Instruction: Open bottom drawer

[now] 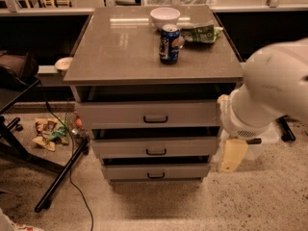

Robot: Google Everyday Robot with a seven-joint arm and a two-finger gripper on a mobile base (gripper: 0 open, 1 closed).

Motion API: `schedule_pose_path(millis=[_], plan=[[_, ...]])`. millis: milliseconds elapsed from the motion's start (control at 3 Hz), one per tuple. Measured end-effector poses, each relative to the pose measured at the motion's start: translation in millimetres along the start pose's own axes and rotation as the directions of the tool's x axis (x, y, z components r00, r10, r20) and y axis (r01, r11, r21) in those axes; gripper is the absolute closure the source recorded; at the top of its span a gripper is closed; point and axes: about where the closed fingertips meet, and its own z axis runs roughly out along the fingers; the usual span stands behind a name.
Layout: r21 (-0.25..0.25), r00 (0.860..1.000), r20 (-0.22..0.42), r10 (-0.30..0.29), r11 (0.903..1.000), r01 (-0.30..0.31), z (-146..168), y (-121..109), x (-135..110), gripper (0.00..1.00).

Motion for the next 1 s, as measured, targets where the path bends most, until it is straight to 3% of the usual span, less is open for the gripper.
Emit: schedule_pose_path(millis=[333,667,1000], plan=[[-0.05,0.998,0.052,-0.022,0.9984,0.025,67.4,6.2,-9.2,0.0],[-0.056,0.998,0.053,-0.03,0.9979,0.033,73.5,6.7,-9.2,0.0],[-0.098,0.994,0.063,-0.094,0.9901,0.1,131.2,8.2,-5.7,0.0]])
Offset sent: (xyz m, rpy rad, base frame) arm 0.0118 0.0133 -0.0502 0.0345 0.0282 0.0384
